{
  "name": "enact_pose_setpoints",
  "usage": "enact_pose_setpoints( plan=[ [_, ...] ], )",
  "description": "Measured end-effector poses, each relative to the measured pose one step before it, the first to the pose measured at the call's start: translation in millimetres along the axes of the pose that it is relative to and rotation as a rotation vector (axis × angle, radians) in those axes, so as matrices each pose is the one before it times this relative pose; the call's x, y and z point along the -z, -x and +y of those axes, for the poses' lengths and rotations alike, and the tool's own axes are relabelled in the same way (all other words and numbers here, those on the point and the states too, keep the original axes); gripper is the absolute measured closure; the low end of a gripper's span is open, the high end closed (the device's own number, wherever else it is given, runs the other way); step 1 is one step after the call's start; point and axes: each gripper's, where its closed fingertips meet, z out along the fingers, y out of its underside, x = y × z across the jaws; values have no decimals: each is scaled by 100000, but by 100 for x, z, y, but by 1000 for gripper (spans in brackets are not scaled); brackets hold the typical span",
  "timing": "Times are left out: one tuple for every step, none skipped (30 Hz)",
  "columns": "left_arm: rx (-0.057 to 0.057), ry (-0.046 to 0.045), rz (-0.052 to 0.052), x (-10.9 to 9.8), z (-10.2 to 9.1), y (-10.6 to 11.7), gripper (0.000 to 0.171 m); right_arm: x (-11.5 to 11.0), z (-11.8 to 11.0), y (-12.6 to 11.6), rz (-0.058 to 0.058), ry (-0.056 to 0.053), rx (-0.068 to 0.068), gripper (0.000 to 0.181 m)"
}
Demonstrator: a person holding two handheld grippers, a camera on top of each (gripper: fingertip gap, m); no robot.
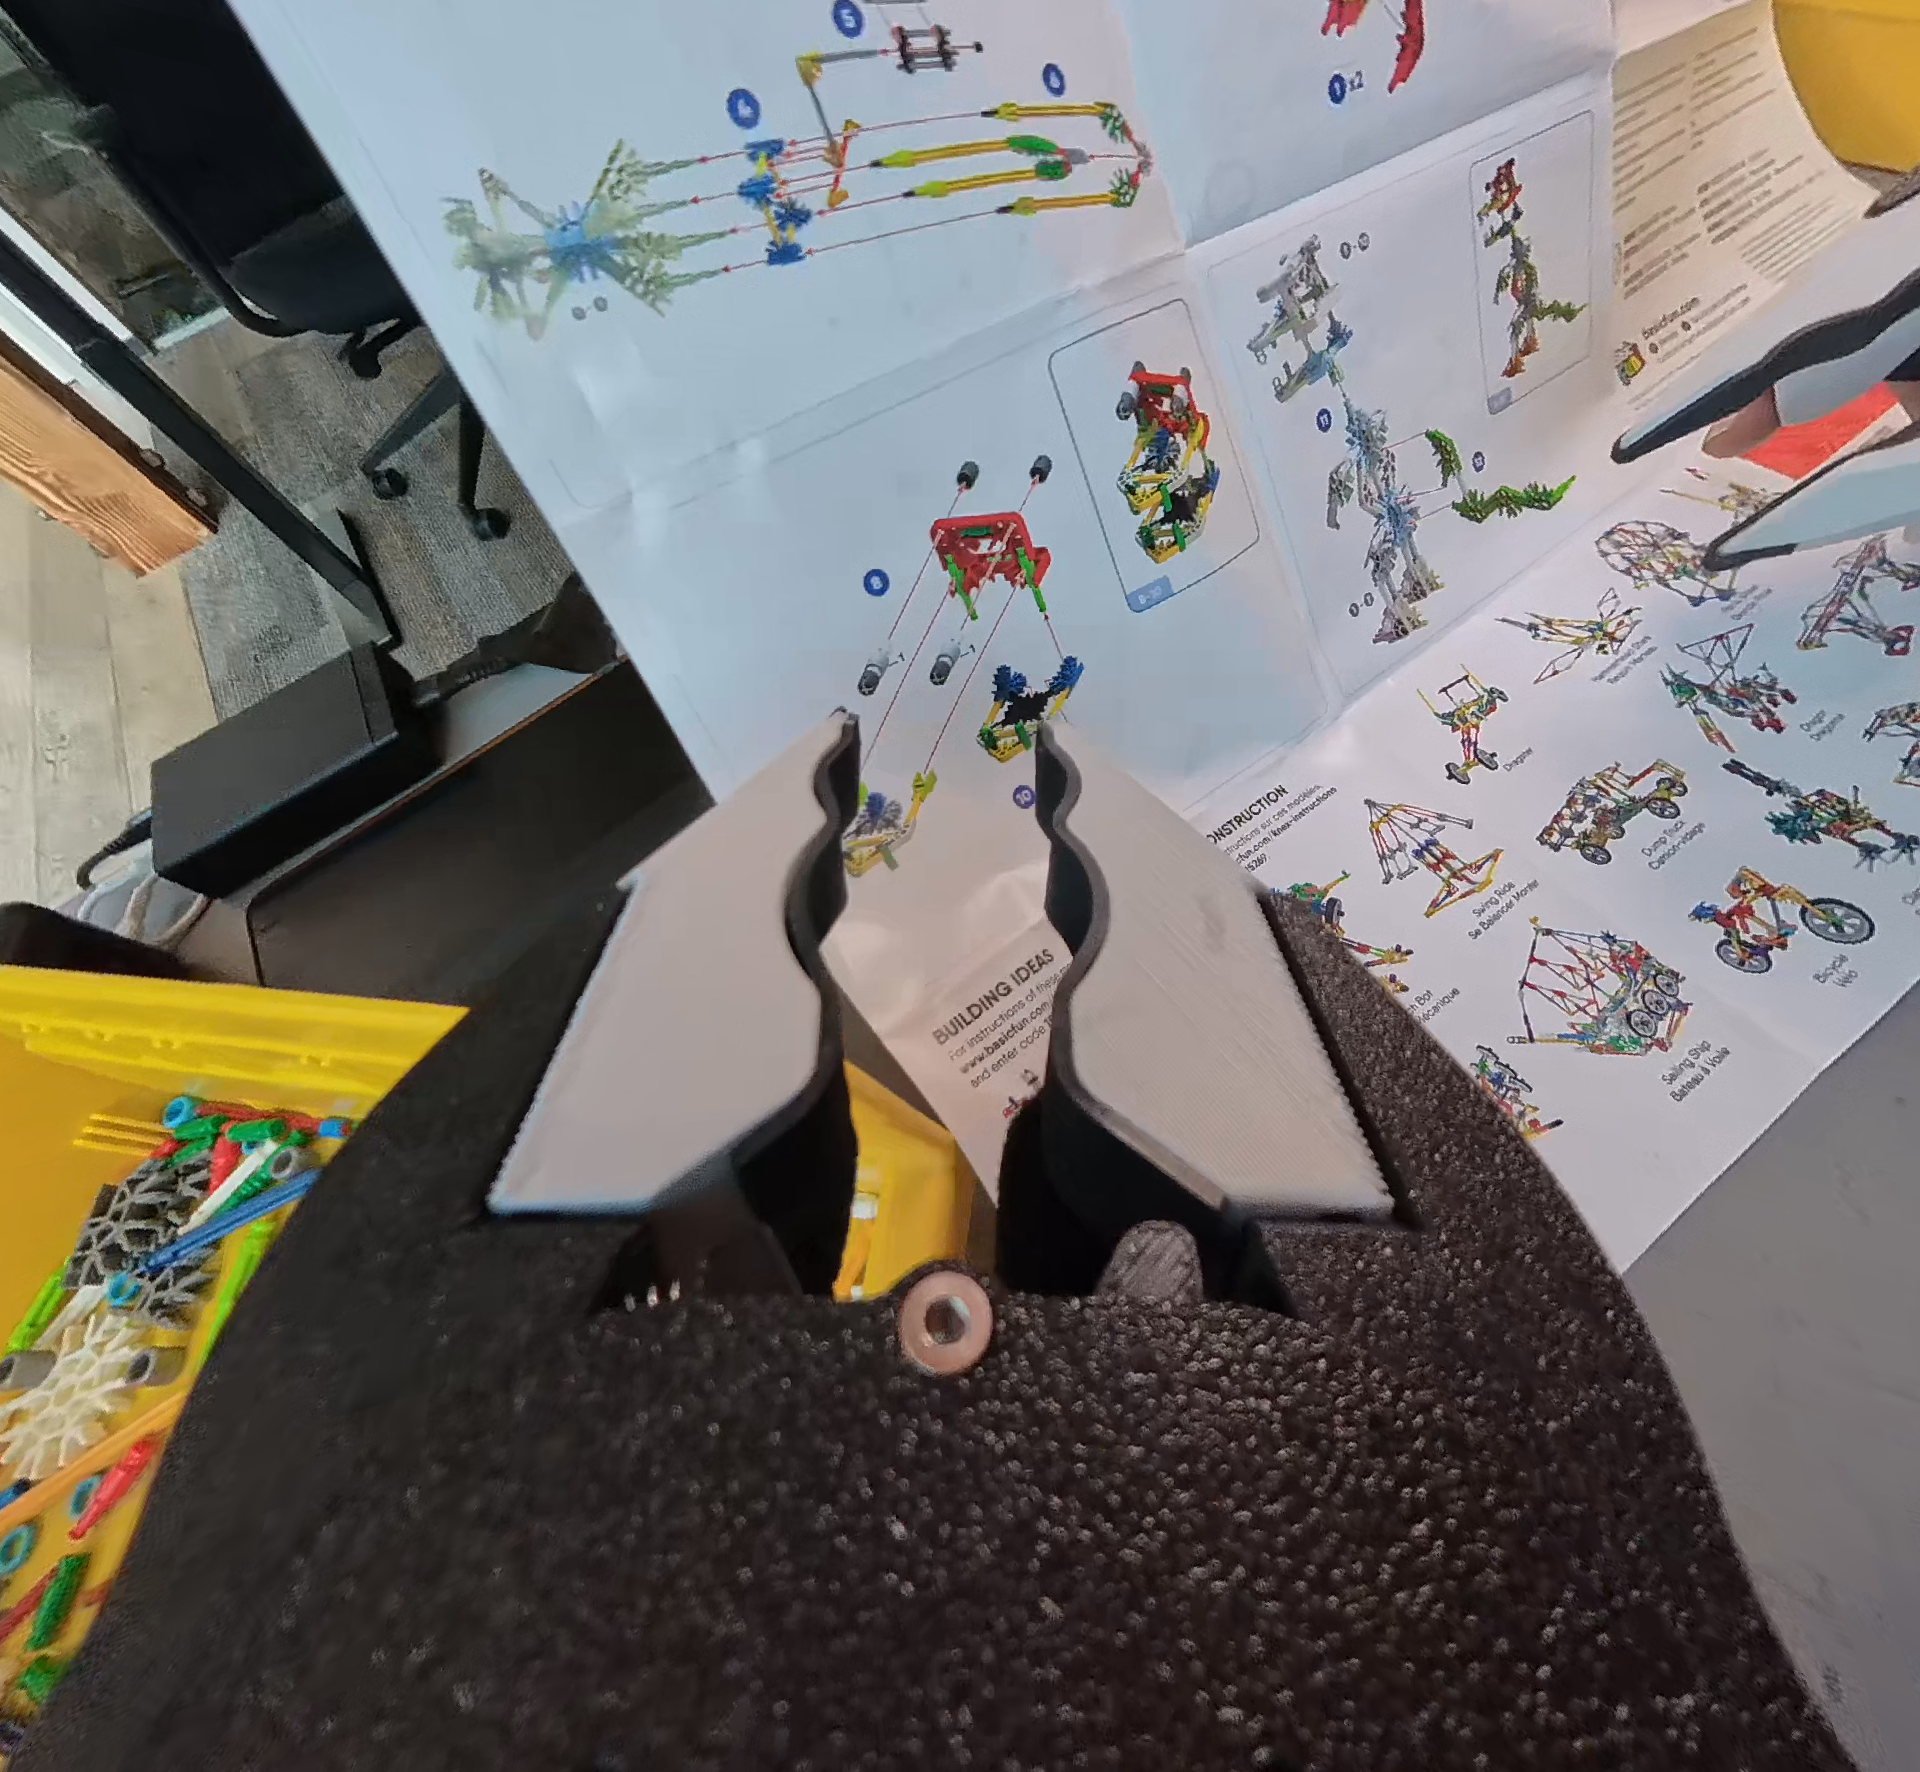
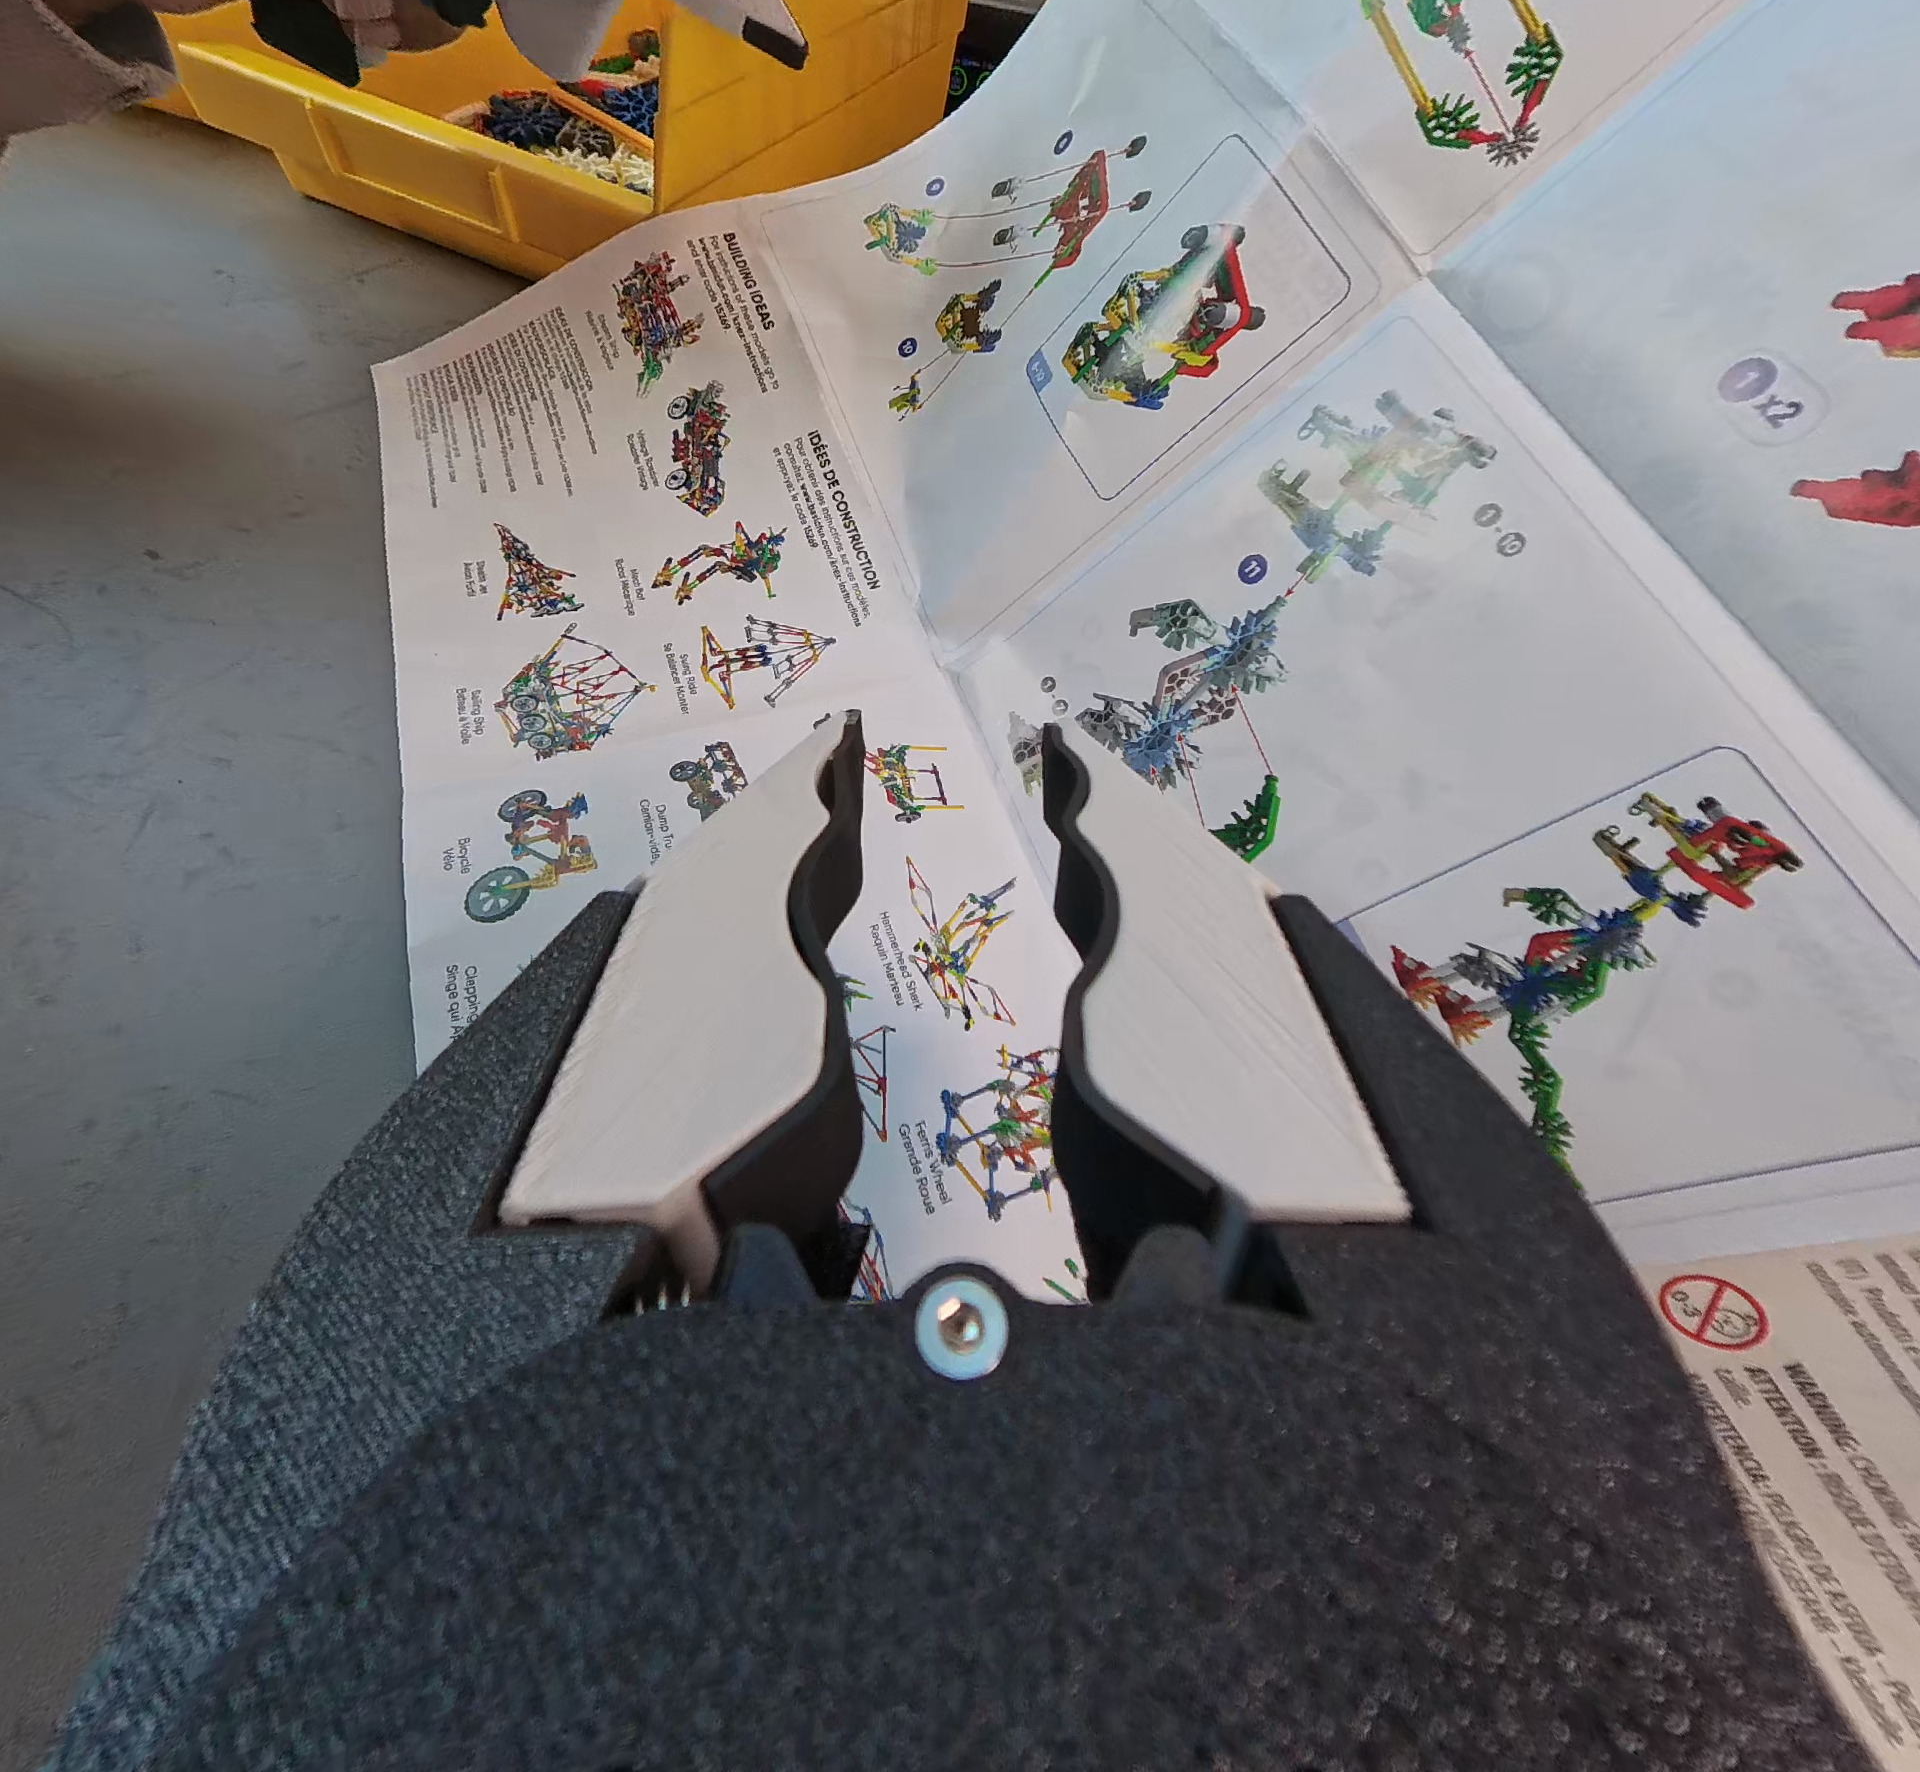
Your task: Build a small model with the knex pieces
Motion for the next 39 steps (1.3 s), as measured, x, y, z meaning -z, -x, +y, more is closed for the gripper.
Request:
enact_pose_setpoints(
  plan=[
    [-3281, 376, -680, -244, -19, -522, 141, -38, 10, 54, -220, 83, -41, 148],
    [-3080, 487, -1361, -271, 12, -450, 145, -45, 30, 66, -232, 107, 5, 148],
    [-2737, 455, -1098, -295, 34, -517, 150, -53, 25, 78, -210, 121, 61, 148],
    [-2216, 959, -1182, -341, 107, -505, 154, -65, 49, 79, -217, 195, 98, 148],
    [-1262, 1558, -2562, -374, 179, -267, 156, -74, 62, 79, -231, 258, 126, 148],
    [-710, 1879, -2836, -407, 218, -186, 158, -101, 86, 88, -321, 375, 60, 148],
    [-1364, 2171, -1816, -431, 313, -282, 162, -81, 82, 79, -207, 621, 433, 148],
    [-1884, 2419, -1687, -423, 412, -214, 164, -59, 42, 77, -43, 421, 536, 148],
    [-1626, 2168, -1385, -357, 441, -143, 165, -48, 40, 69, -86, 325, 476, 148],
    [-441, 1329, -812, -235, 353, -65, 166, -26, 6, 72, -68, 208, 214, 148],
    [786, 460, 147, -137, 232, -73, 168, -16, -56, 96, -398, -218, -352, 148],
    [1340, 155, 605, -95, 173, -6, 169, -7, -123, 98, -380, -471, -493, 148],
    [1163, 0, 638, -61, 136, 26, 169, -10, -129, 115, -355, -569, -326, 148],
    [970, -284, 312, -27, 58, 75, 169, -14, -101, 102, -163, -232, 0, 148],
    [1049, -489, 524, 12, 11, 20, 170, -13, -48, 46, 178, -33, 323, 148],
    [1688, -925, 1165, 44, -96, -91, 169, -15, -31, -26, 565, 0, 320, 148],
    [2524, -1510, 1895, 79, -200, -208, 169, 11, -4, -93, 878, 89, 117, 147],
    [2797, -1821, 2650, 96, -264, -310, 168, 47, 58, -262, 1690, 518, 51, 145],
    [2625, -2102, 2603, 125, -317, -338, 165, 122, 64, -422, 2580, 737, 187, 142],
    [2223, -2387, 2463, 135, -371, -359, 161, 232, 45, -538, 3148, 729, 121, 138],
    [1572, -1754, 1458, 137, -303, -259, 158, 364, -4, -727, 4109, 695, -182, 133],
    [643, -1202, 246, 148, -280, -108, 153, 502, -31, -941, 5228, 563, -690, 128],
    [-264, -1233, -307, 184, -307, -49, 148, 637, 13, -950, 4779, 418, -1128, 123],
    [-413, -1027, -1078, 238, -293, 91, 145, 794, 216, -1052, 5031, 704, -1846, 120],
    [-122, -915, -1001, 264, -303, 130, 142, 894, 517, -1119, 4971, 1398, -2042, 117],
    [283, -912, -392, 252, -300, 112, 138, 992, 794, -1158, 4644, 1958, -2588, 114],
    [527, -1003, -224, 218, -291, 181, 136, 1047, 1004, -1106, 4022, 2345, -3455, 111],
    [638, -934, -465, 192, -235, 289, 135, 1091, 1062, -1049, 3640, 2094, -3882, 108],
    [743, -757, -371, 137, -165, 312, 134, 1107, 1013, -1031, 3659, 1576, -3729, 106],
    [980, -523, 2, 76, -96, 259, 134, 1072, 893, -981, 3603, 1206, -2922, 105],
    [1185, -261, 340, 22, -19, 170, 134, 1019, 806, -905, 3495, 1378, -1897, 104],
    [1181, -42, 507, -5, 28, 105, 133, 964, 699, -784, 3187, 1349, -1241, 102],
    [1020, 41, 378, -14, 65, 79, 133, 919, 511, -540, 2257, 595, -929, 102],
    [793, 86, 252, -4, 62, 53, 133, 861, 363, -259, 1236, -195, -974, 102],
    [620, 81, 187, 6, 48, 36, 133, 751, 311, 70, -162, -369, -984, 102],
    [505, -39, 167, 21, 14, 18, 133, 642, 314, 431, -1671, -413, -625, 102],
    [428, -144, 228, 36, -6, 4, 133, 513, 346, 641, -2487, -127, -18, 103],
    [229, -69, 326, 37, -21, -12, 133, 381, 340, 709, -2539, -62, 899, 103],
    [132, -159, 94, 49, -27, 25, 133, 276, 354, 649, -1926, 445, 1621, 103]
  ],
)
